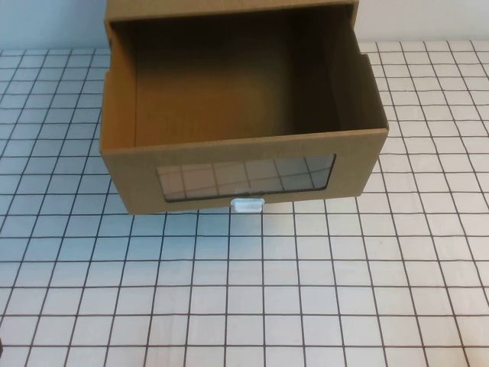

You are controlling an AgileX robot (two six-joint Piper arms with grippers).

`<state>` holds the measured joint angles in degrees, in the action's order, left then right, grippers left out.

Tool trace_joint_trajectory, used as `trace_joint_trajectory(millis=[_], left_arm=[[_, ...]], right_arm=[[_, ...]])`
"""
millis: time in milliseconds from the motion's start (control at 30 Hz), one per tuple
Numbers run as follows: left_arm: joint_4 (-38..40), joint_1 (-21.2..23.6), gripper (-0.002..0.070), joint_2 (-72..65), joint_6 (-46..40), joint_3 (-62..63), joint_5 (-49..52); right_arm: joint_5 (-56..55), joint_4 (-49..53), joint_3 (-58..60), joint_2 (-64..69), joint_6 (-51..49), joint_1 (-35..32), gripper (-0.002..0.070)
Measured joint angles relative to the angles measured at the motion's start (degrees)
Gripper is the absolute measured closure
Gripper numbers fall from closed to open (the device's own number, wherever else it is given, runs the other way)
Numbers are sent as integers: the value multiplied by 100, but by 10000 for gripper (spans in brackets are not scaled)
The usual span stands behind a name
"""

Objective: Open the shoe box
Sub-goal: 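Pull the top drawer of the cardboard box fully open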

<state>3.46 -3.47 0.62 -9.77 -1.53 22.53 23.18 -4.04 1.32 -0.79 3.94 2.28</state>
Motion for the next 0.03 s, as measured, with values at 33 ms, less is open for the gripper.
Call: trace_joint_trajectory(millis=[33], left_arm=[[0, 0, 677, 0, 0, 0, 0]], right_arm=[[0, 0, 0, 0, 0, 0, 689]])
